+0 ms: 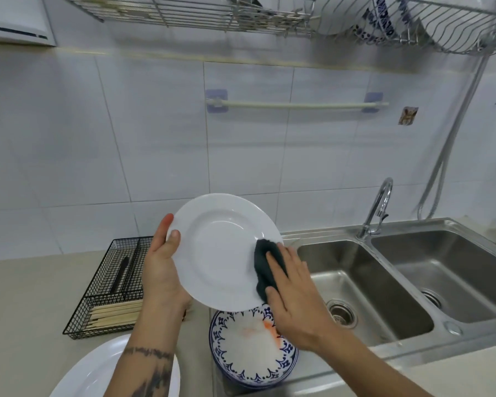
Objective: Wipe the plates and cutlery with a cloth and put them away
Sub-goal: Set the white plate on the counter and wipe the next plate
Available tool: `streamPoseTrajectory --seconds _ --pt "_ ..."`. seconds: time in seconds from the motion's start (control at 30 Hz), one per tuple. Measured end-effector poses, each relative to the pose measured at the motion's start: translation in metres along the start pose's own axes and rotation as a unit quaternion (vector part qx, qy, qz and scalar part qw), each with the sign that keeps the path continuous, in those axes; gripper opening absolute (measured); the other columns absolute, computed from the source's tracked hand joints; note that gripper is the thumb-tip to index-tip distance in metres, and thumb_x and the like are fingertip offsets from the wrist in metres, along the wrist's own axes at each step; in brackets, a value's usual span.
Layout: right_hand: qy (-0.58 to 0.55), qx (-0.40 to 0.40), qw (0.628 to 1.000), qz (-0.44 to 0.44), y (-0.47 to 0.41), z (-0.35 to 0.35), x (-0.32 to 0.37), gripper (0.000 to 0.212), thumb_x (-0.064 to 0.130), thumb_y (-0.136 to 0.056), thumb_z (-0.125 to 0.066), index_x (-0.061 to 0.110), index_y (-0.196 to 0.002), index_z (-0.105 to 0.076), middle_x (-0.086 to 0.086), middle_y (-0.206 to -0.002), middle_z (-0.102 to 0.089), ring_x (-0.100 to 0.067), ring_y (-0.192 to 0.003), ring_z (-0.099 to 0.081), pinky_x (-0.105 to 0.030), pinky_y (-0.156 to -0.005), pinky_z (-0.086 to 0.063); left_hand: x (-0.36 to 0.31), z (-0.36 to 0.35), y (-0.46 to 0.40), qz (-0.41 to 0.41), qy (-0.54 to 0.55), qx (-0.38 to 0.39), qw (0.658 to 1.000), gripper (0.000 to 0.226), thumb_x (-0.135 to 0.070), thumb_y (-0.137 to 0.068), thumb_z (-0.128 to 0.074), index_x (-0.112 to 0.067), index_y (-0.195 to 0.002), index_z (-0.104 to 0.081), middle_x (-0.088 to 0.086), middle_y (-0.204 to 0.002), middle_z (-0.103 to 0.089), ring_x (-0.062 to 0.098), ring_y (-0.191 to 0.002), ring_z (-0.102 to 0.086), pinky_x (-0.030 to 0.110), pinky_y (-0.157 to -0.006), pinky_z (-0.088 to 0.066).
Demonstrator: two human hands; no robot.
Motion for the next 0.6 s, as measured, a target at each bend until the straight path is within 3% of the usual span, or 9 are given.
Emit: streamPoseTrajectory --seconds 0.1,0.2,0.27,0.33,0.4,0.5,0.53,0.6 --pt "-0.002 -0.048 0.995 0.085 0.014 0.002 0.035 0.065 0.044 -0.096 -0.021 0.021 -0.156 -0.016 0.004 -0.165 0.000 -0.016 -0.149 0.016 -0.050 -0.122 0.000 0.007 -0.002 0.000 0.013 0.034 -0.033 0.999 0.033 -0.010 -0.102 -0.048 -0.029 -0.125 -0.061 0.002 -0.114 -0.070 0.026 -0.096 -0.067 0.045 -0.086 -0.055" --pt "0.023 -0.116 0.983 0.137 0.014 0.008 0.054 0.054 0.036 -0.094 -0.038 0.021 -0.146 -0.038 0.003 -0.156 -0.031 -0.023 -0.150 -0.009 -0.055 -0.120 -0.003 0.021 -0.001 0.003 0.042 0.060 -0.085 0.994 0.036 -0.013 -0.104 -0.045 -0.029 -0.134 -0.056 0.005 -0.125 -0.064 0.029 -0.104 -0.064 0.049 -0.087 -0.054" --pt "0.035 -0.149 0.977 0.151 0.008 0.011 0.055 0.044 0.028 -0.087 -0.053 0.023 -0.131 -0.053 0.002 -0.138 -0.050 -0.026 -0.140 -0.033 -0.059 -0.118 -0.012 0.031 0.003 0.004 0.063 0.065 -0.119 0.989 0.035 -0.015 -0.105 -0.043 -0.028 -0.135 -0.055 0.004 -0.119 -0.065 0.028 -0.097 -0.065 0.046 -0.078 -0.055" --pt "0.039 -0.185 0.969 0.157 0.002 0.014 0.048 0.039 0.014 -0.075 -0.062 0.020 -0.113 -0.063 0.000 -0.112 -0.060 -0.024 -0.116 -0.053 -0.060 -0.115 -0.021 0.039 0.004 0.008 0.080 0.051 -0.134 0.986 0.033 -0.014 -0.106 -0.042 -0.027 -0.134 -0.054 0.006 -0.118 -0.065 0.028 -0.095 -0.064 0.046 -0.075 -0.055" --pt "0.040 -0.210 0.965 0.150 -0.006 0.024 0.036 0.037 0.006 -0.069 -0.061 0.018 -0.103 -0.066 0.001 -0.095 -0.061 -0.022 -0.095 -0.057 -0.056 -0.114 -0.027 0.044 0.006 0.013 0.096 0.006 -0.109 0.989 0.029 -0.015 -0.105 -0.045 -0.025 -0.131 -0.054 0.009 -0.124 -0.062 0.029 -0.100 -0.062 0.051 -0.081 -0.055" --pt "0.002 -0.193 0.971 0.138 -0.018 0.049 0.021 0.030 0.007 -0.073 -0.054 0.018 -0.099 -0.065 0.004 -0.093 -0.061 -0.019 -0.088 -0.054 -0.045 -0.101 -0.043 0.041 0.016 0.021 0.063 -0.169 -0.015 0.983 0.023 -0.025 -0.101 -0.053 -0.029 -0.123 -0.058 0.004 -0.127 -0.060 0.026 -0.117 -0.056 0.053 -0.095 -0.050" --pt "-0.021 -0.178 0.974 0.135 -0.021 0.059 0.016 0.030 0.006 -0.074 -0.050 0.019 -0.097 -0.064 0.007 -0.093 -0.060 -0.018 -0.087 -0.053 -0.040 -0.092 -0.046 0.035 0.018 0.024 -0.004 -0.289 0.031 0.957 0.024 -0.033 -0.098 -0.056 -0.039 -0.121 -0.060 -0.002 -0.133 -0.056 0.022 -0.126 -0.052 0.052 -0.104 -0.044" --pt "-0.085 -0.133 0.980 0.119 -0.026 0.076 0.010 0.032 0.001 -0.074 -0.050 0.025 -0.091 -0.062 0.011 -0.089 -0.058 -0.017 -0.084 -0.053 -0.033 -0.076 -0.045 0.021 0.008 0.034 -0.185 -0.502 0.121 0.836 0.035 -0.043 -0.090 -0.056 -0.055 -0.123 -0.054 -0.011 -0.149 -0.042 0.011 -0.140 -0.036 0.042 -0.116 -0.028"
Point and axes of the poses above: each hand's wrist, its own y-axis away from the middle knuckle, its own z-axis out of the back of the hand, x = y × z, the point moved 6 cm from there along -y, towards the middle knuckle
